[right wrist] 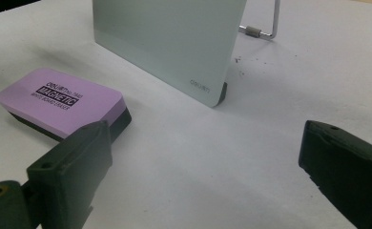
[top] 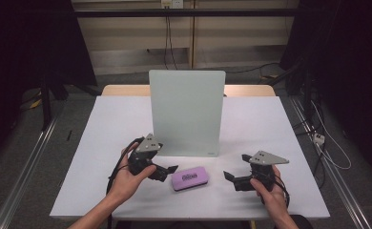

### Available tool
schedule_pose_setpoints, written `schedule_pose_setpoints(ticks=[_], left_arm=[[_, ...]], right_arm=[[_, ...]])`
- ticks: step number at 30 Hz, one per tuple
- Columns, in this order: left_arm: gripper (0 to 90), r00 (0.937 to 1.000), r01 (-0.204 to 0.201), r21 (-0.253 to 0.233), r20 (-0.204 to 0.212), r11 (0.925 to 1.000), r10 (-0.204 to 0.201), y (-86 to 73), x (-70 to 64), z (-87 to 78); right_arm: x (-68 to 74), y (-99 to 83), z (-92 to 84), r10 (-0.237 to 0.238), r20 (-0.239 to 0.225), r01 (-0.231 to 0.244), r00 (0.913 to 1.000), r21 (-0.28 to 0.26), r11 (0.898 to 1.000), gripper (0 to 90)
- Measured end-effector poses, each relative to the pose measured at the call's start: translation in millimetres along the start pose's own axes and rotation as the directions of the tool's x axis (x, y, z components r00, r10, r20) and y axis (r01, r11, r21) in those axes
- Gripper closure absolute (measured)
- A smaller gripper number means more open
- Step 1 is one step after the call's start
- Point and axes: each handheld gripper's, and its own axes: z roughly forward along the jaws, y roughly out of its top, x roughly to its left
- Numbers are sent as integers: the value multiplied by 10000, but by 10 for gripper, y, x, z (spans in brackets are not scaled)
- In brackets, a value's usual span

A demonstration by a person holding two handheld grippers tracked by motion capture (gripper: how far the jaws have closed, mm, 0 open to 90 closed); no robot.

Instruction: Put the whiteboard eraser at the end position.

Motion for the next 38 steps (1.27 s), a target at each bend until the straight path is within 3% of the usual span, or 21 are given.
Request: schedule_pose_setpoints(ticks=[3, 7, 9, 15, 21, 25, 28, 32, 38], left_arm=[[70, 9985, 254, -315, -485, 9992, -269, -95, 40, -91], [71, 9967, 510, -550, -602, 9972, -543, -181, 83, -198], [70, 9947, 422, -614, -908, 9972, -477, -213, 91, -260], [70, 9864, 713, -918, -1414, 9932, -838, -367, 110, -432], [70, 9793, 969, -839, -1698, 9917, -1101, -519, 126, -549], [70, 9706, 1160, -1112, -1982, 9870, -1365, -617, 131, -620], [70, 9685, 1252, -1391, -1977, 9823, -1514, -705, 123, -645], [68, 9658, 1337, -1413, -2035, 9809, -1609, -803, 125, -668], [68, 9539, 1957, -1625, -1974, 9671, -2262, -851, 213, -651]], right_arm=[[2, 0, 0, 14, 10, -14, 10000, 6, 10000, 39], [1, 0, 1, 18, 32, -18, 10000, 7, 10000, 39], [1, 0, 2, 15, 41, -15, 10000, 7, 10000, 39], [4, 0, 0, 33, 61, -33, 10000, 11, 10000, 39], [2, -1, 1, 47, 93, -47, 9999, 16, 10000, 39], [2, -1, 0, 57, 100, -58, 9999, 30, 10000, 39], [2, -1, -1, 60, 97, -60, 9999, 23, 10000, 39], [4, -4, -7, 0, 75, 0, 10000, 33, 10000, 39], [0, -6, -7, 66, 97, -67, 9999, 48, 10000, 39]])
